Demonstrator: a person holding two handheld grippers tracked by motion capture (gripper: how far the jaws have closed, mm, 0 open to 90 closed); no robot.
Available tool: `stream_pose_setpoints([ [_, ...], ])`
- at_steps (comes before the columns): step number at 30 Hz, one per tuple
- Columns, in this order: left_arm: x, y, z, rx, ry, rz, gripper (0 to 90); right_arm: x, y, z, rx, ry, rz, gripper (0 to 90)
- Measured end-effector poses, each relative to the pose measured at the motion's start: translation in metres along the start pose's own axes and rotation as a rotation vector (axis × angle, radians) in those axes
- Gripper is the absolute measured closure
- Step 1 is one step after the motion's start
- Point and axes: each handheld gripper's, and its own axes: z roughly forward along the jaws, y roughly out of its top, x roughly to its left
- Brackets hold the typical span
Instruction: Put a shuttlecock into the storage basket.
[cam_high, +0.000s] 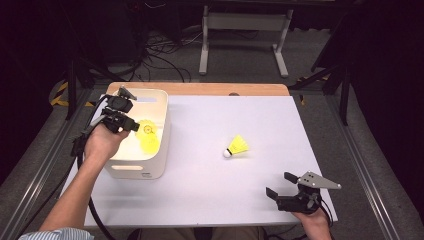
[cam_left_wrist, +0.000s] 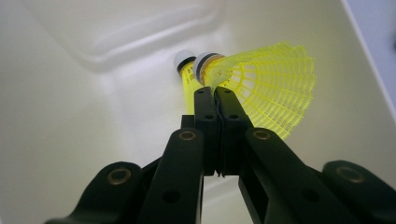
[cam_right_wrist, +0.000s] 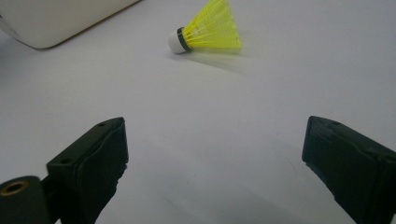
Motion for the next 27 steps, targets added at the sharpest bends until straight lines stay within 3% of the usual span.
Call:
stream_pose_setpoints([
  [27,0.007,0.014,0.027,0.032,0.001,-0.050,87.8,0.000,0.000,0.000,0.007,0.000,0.002,7.3],
])
